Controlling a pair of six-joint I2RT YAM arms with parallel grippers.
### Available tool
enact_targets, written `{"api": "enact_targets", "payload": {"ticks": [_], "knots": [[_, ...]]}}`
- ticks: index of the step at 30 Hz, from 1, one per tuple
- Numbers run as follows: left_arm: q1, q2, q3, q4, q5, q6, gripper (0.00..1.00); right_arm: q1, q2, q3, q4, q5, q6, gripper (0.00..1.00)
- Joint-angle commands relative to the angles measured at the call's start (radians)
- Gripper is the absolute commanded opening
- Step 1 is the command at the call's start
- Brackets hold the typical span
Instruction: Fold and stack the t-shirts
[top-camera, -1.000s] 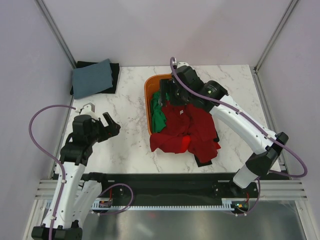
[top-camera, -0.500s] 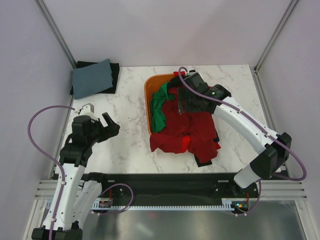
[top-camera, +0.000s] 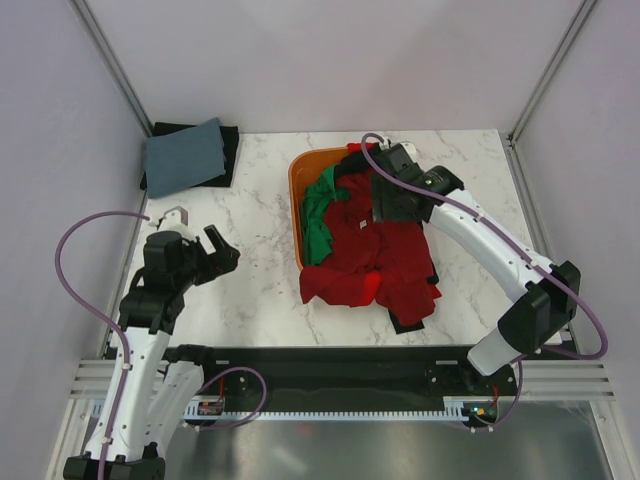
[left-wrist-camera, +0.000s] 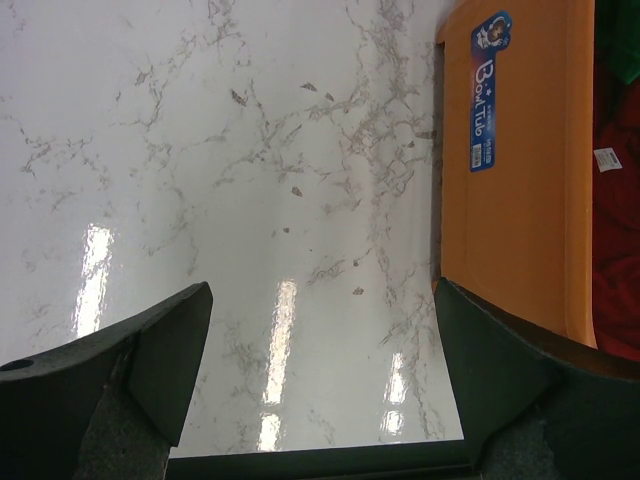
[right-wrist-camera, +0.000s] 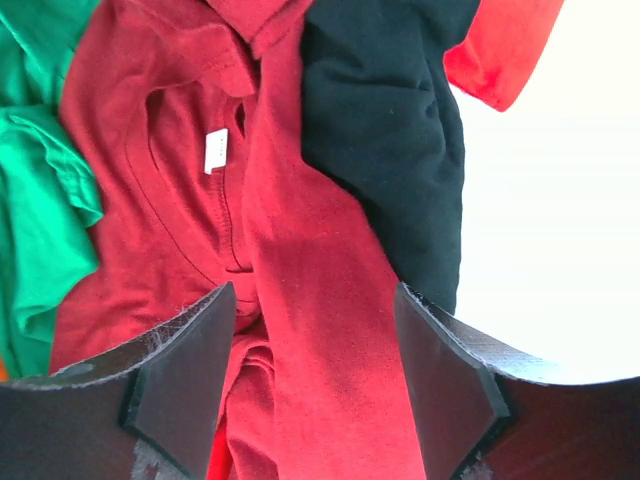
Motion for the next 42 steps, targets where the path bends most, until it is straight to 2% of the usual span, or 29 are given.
{"api": "enact_targets", "payload": {"ticks": [1, 9, 11, 12, 15, 23, 25, 31, 37, 39, 42], "knots": [[0.006, -0.008, 0.023, 0.007, -0.008, -0.02, 0.99, 0.003, -0.002, -0.024, -0.019, 0.041, -0.022, 0.71], [0.006, -0.011, 0.021, 0.007, -0.01, -0.02, 0.99, 0.0, -0.029, -0.088, 0.03, -0.072, -0.009, 0.47], [0.006, -0.014, 0.021, 0.007, -0.014, -0.022, 0.99, 0.003, -0.029, -0.102, 0.035, -0.083, -0.004, 0.41], [0.006, -0.014, 0.021, 0.007, -0.014, -0.022, 0.99, 0.004, -0.031, -0.103, 0.033, -0.083, -0.002, 0.35], [0.006, -0.015, 0.02, 0.007, -0.014, -0.023, 0.99, 0.008, -0.04, -0.107, 0.035, -0.071, -0.001, 0.27], [0.006, -0.011, 0.02, 0.007, -0.016, -0.023, 0.99, 0.009, -0.051, 0.007, 0.01, -0.049, -0.001, 0.09], [0.006, -0.012, 0.018, 0.007, -0.014, -0.023, 0.99, 0.011, -0.048, 0.065, 0.006, -0.058, -0.002, 0.0], [0.006, -0.009, 0.015, 0.005, -0.02, -0.026, 0.99, 0.018, -0.115, 0.2, 0.09, -0.06, -0.039, 0.0], [0.006, -0.008, 0.017, 0.007, -0.022, -0.025, 0.99, 0.018, -0.19, 0.389, 0.236, -0.123, -0.162, 0.0], [0.006, -0.006, 0.017, 0.004, -0.023, -0.028, 0.99, 0.017, -0.233, 0.419, 0.305, -0.088, -0.211, 0.0], [0.006, -0.004, 0.015, 0.005, -0.025, -0.028, 0.99, 0.018, -0.293, 0.472, 0.397, 0.056, -0.3, 0.0]]}}
